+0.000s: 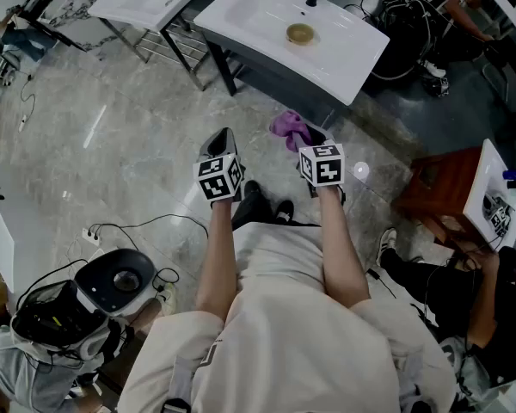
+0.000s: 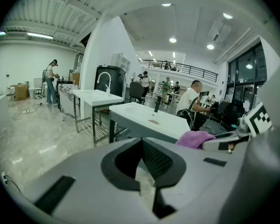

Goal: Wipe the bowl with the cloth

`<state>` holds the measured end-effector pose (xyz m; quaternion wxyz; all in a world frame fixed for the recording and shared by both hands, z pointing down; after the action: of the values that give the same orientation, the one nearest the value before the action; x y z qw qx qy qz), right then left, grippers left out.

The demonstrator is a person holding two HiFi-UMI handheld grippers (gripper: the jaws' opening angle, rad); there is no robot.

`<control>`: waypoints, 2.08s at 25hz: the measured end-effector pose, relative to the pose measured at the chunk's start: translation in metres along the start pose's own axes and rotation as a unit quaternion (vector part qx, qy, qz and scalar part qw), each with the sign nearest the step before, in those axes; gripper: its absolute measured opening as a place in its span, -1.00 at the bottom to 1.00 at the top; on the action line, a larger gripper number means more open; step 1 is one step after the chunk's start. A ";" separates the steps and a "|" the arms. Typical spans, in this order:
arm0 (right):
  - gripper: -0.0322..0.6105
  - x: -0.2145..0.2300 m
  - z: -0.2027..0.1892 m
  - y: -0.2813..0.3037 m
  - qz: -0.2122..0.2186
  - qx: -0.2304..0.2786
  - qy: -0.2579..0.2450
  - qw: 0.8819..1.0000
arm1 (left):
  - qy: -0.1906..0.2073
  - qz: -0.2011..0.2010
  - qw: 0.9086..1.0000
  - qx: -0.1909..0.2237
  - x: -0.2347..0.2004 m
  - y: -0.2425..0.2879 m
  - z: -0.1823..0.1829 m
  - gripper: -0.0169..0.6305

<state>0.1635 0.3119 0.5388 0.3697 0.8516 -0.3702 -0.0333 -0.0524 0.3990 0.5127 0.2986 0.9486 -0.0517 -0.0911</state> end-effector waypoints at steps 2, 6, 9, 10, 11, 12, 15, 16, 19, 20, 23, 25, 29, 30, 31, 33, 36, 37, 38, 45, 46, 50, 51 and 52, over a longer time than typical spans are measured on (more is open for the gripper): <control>-0.62 0.002 0.000 0.001 0.001 -0.001 -0.003 1.000 | -0.004 0.000 1.000 -0.007 0.000 0.002 -0.004 -0.92; -0.62 0.006 -0.001 0.007 0.004 -0.005 -0.002 1.000 | -0.007 -0.003 1.000 -0.017 0.000 0.008 -0.007 -0.93; -0.62 0.008 0.000 0.013 0.012 -0.007 -0.002 1.000 | -0.012 -0.003 1.000 -0.016 -0.003 0.013 -0.005 -0.93; -0.62 0.008 0.002 0.016 0.015 -0.005 -0.001 1.000 | -0.015 -0.003 1.000 -0.014 -0.005 0.016 -0.003 -0.93; -0.62 0.009 0.004 0.020 0.020 -0.001 0.002 1.000 | -0.017 -0.004 1.000 -0.012 -0.006 0.019 -0.001 -0.93; -0.62 0.010 0.006 0.024 0.026 0.002 0.006 1.000 | -0.018 -0.005 1.000 -0.011 -0.008 0.023 0.001 -0.93; -0.62 0.016 0.021 0.037 0.037 0.005 0.009 0.999 | -0.009 -0.009 1.000 -0.017 -0.012 0.040 0.013 -0.93; -0.62 0.017 0.029 0.042 0.037 0.006 0.006 0.999 | -0.004 -0.009 1.000 -0.020 -0.014 0.046 0.019 -0.93; -0.62 0.021 0.059 0.055 0.037 0.021 0.004 0.999 | 0.002 -0.014 1.000 -0.015 -0.025 0.062 0.045 -0.93; -0.62 0.022 0.069 0.059 0.039 0.030 0.009 0.999 | 0.002 -0.016 1.000 -0.012 -0.029 0.066 0.054 -0.93; -0.62 0.025 0.095 0.073 0.042 0.055 0.021 0.997 | 0.004 -0.020 1.000 -0.009 -0.043 0.081 0.076 -0.93; -0.61 0.026 0.108 0.085 0.040 0.061 0.022 0.997 | -0.001 -0.019 1.000 -0.009 -0.056 0.094 0.089 -0.93; -0.61 0.029 0.129 0.110 0.025 0.055 0.014 0.998 | -0.006 -0.028 1.000 -0.012 -0.076 0.124 0.114 -0.93; -0.61 0.031 0.134 0.116 0.021 0.054 0.015 0.998 | -0.003 -0.033 0.999 -0.013 -0.079 0.132 0.121 -0.93; -0.61 0.034 0.140 0.121 0.018 0.053 0.016 0.998 | -0.001 -0.037 0.999 -0.014 -0.081 0.142 0.129 -0.93; -0.61 0.041 0.150 0.131 0.016 0.048 0.013 0.999 | -0.001 -0.046 0.999 -0.014 -0.085 0.160 0.143 -0.93; -0.61 0.049 0.163 0.147 0.017 0.036 0.009 0.999 | -0.004 -0.060 0.998 -0.014 -0.091 0.184 0.159 -0.93; -0.61 0.052 0.167 0.153 0.018 0.034 0.014 0.999 | -0.001 -0.067 0.998 -0.016 -0.092 0.191 0.163 -0.93; -0.61 0.053 0.171 0.158 0.020 0.034 0.024 0.999 | 0.004 -0.075 0.997 -0.021 -0.092 0.199 0.165 -0.93; -0.61 0.043 0.187 0.185 0.010 0.046 0.069 0.996 | 0.026 -0.126 0.989 -0.068 -0.106 0.231 0.157 -0.92; -0.61 0.042 0.187 0.186 0.007 0.043 0.062 0.997 | 0.022 -0.129 0.989 -0.068 -0.108 0.234 0.157 -0.93; -0.61 0.045 0.188 0.188 0.000 0.033 0.063 0.997 | 0.008 -0.138 0.988 -0.067 -0.114 0.242 0.161 -0.93; -0.61 0.044 0.188 0.190 0.001 0.032 0.066 0.997 | 0.000 -0.139 0.988 -0.066 -0.117 0.244 0.163 -0.93; -0.61 0.041 0.187 0.192 0.003 0.031 0.068 0.997 | -0.006 -0.139 0.988 -0.064 -0.121 0.245 0.165 -0.93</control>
<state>0.0149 0.0846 0.5376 0.3675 0.8619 -0.3474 0.0377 -0.2153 0.1256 0.5385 0.3432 0.9248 0.0843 -0.1408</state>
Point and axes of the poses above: the fingertips, and each gripper's own axes: y forward along the fingers, x to its right, z out of its top, the point moved 7 cm from there along -y, backward along the fingers, and after that the axes turned 7 degrees about -x, right-handed, at the moved point
